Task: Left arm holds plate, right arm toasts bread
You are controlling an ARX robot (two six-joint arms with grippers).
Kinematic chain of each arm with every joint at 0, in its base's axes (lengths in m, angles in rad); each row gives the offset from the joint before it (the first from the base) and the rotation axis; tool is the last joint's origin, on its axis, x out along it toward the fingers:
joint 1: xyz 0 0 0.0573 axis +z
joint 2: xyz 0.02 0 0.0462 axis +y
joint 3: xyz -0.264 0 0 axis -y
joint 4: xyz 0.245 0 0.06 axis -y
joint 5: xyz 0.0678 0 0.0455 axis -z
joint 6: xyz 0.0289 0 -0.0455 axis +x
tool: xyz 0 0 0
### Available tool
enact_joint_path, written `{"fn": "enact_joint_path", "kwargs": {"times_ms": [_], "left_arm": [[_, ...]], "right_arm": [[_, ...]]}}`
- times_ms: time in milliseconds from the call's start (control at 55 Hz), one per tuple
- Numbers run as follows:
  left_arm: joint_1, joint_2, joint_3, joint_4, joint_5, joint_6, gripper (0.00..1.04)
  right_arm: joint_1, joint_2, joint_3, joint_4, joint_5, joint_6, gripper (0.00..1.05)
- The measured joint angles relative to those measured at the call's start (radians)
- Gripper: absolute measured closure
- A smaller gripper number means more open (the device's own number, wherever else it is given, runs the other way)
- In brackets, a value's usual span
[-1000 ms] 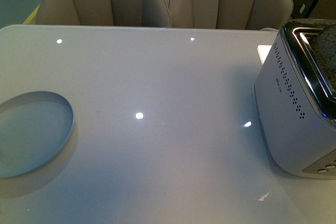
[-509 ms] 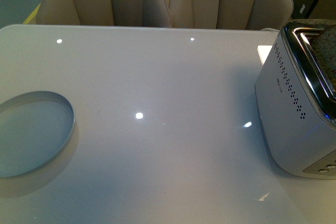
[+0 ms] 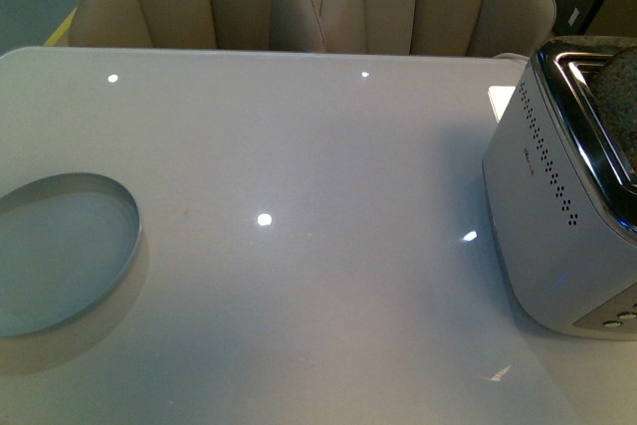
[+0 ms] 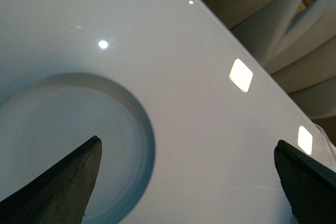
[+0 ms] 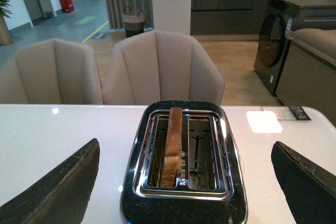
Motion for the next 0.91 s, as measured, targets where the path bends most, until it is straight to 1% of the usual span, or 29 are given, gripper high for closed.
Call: {"fn": "enact_joint_path", "kwargs": {"times_ms": [255,473,582,600,618,636,655,673,691,727,764,836,873,909], "left_arm": [[-0.143,-0.141,0.076,-0.143,-0.062,0.033,0.07],[-0.237,-0.213,0.129,-0.245,-0.108,0.053,0.07],[-0.270,-0.231,0.151,-0.274,-0.136,0.061,0.07],[-0.282,-0.231,0.143,-0.235,-0.176,0.093,0.09],[-0.293,-0.234,0.121,-0.159,-0.236,0.131,0.13],[-0.296,-0.235,0.109,-0.117,-0.264,0.153,0.14],[-0.302,-0.239,0.081,-0.037,-0.312,0.198,0.18],[-0.310,-0.252,0.036,0.076,-0.374,0.270,0.23],[-0.310,-0.271,-0.006,0.164,-0.406,0.335,0.29],[-0.303,-0.310,-0.065,0.264,-0.417,0.413,0.38],[-0.291,-0.349,-0.110,0.309,-0.413,0.466,0.46],[-0.266,-0.413,-0.192,0.331,-0.387,0.521,0.64],[-0.250,-0.440,-0.237,0.332,-0.375,0.535,0.75],[-0.240,-0.460,-0.264,0.332,-0.365,0.541,0.82]], "right_arm": [[0.000,0.000,0.000,0.000,0.000,0.000,0.09],[0.000,0.000,0.000,0.000,0.000,0.000,0.09],[0.000,0.000,0.000,0.000,0.000,0.000,0.09],[0.000,0.000,0.000,0.000,0.000,0.000,0.09],[0.000,0.000,0.000,0.000,0.000,0.000,0.09],[0.000,0.000,0.000,0.000,0.000,0.000,0.09],[0.000,0.000,0.000,0.000,-0.001,0.000,0.09],[0.000,0.000,0.000,0.000,-0.001,0.000,0.09],[0.000,0.000,0.000,0.000,0.000,0.000,0.09],[0.000,0.000,0.000,0.000,0.000,0.000,0.09],[0.000,0.000,0.000,0.000,0.000,0.000,0.09],[0.000,0.000,0.000,0.000,0.000,0.000,0.09],[0.000,0.000,0.000,0.000,-0.001,0.000,0.09],[0.000,0.000,0.000,0.000,0.000,0.000,0.09]]}}
